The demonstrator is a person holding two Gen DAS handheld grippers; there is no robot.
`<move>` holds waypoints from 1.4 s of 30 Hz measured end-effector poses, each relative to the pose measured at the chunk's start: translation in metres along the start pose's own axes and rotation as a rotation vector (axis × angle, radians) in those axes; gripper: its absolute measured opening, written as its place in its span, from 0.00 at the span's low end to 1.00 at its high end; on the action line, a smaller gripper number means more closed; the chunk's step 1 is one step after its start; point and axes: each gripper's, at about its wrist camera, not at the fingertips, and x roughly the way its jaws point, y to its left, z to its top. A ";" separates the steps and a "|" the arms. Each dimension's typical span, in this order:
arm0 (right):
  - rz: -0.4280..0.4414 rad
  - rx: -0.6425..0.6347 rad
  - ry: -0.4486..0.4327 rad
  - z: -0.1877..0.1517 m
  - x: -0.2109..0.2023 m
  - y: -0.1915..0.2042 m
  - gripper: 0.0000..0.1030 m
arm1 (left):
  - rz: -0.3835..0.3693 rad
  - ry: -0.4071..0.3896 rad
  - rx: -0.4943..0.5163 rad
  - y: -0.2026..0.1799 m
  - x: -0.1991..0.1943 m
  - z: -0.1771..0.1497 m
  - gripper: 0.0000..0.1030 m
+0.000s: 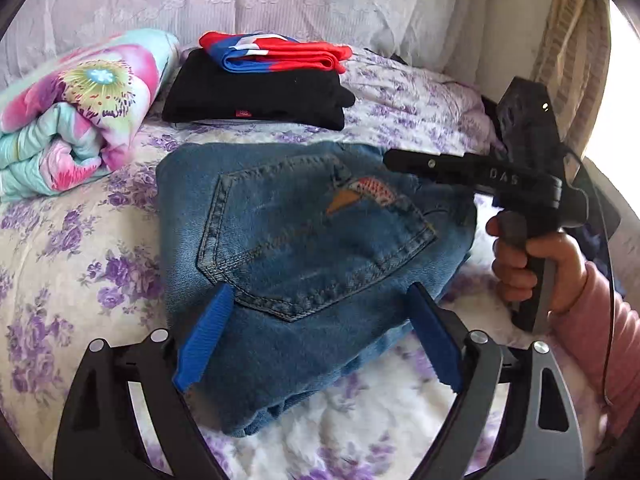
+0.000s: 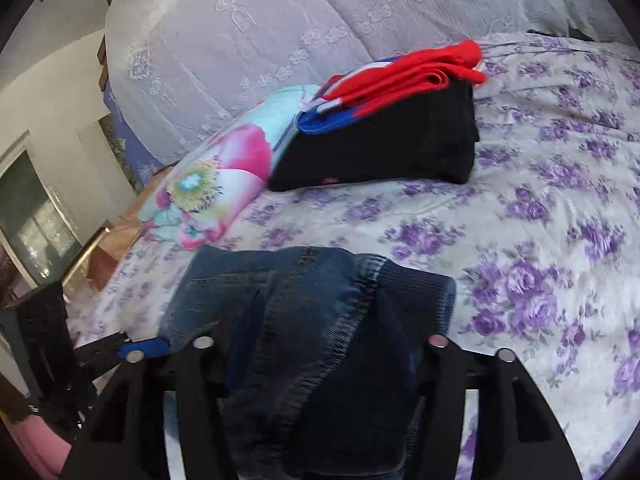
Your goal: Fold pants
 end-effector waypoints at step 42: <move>-0.425 -0.111 -0.041 -0.155 -0.116 0.149 0.97 | 0.376 -0.042 -0.124 -0.041 -0.118 -0.088 0.96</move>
